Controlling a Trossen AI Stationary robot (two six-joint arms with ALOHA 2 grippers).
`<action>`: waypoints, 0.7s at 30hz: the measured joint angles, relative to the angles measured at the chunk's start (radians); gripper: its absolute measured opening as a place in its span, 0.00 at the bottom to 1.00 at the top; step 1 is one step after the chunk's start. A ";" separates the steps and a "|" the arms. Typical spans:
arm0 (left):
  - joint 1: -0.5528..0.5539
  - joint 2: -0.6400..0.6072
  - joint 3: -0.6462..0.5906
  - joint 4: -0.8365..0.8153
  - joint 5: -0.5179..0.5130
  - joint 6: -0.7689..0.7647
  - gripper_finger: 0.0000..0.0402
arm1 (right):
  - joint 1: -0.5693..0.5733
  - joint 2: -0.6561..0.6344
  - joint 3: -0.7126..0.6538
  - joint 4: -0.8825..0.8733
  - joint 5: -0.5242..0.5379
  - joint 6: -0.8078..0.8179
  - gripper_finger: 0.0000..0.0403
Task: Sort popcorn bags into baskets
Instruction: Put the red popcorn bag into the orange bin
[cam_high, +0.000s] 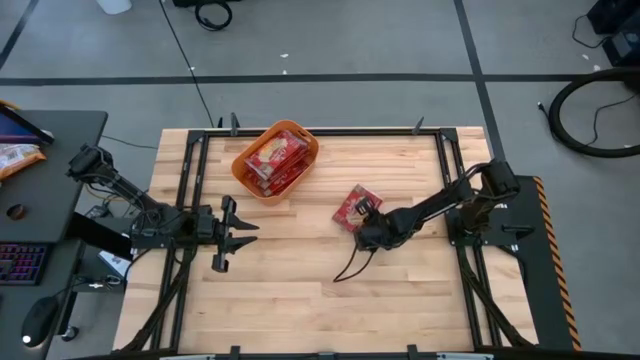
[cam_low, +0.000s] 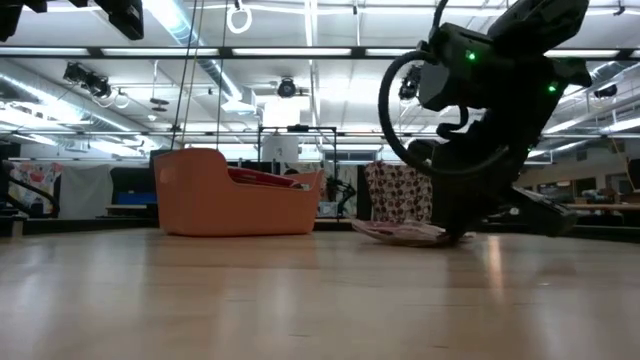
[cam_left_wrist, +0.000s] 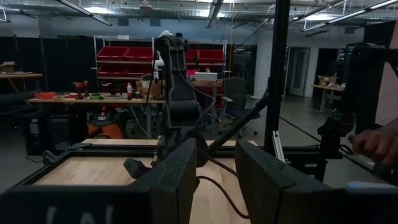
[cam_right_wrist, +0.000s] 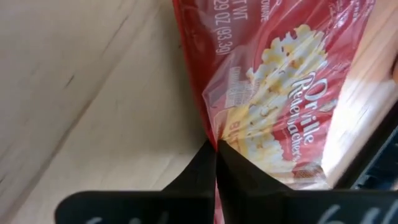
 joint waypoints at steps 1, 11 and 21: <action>0.000 0.000 0.000 0.000 0.000 0.000 0.29 | 0.005 0.001 0.007 -0.016 0.013 0.000 0.01; 0.000 0.000 0.000 0.000 0.000 0.002 0.29 | 0.052 0.001 0.127 -0.138 0.152 0.061 0.01; 0.000 0.000 0.000 -0.002 0.000 0.001 0.29 | 0.073 0.000 0.285 -0.283 0.222 0.147 0.01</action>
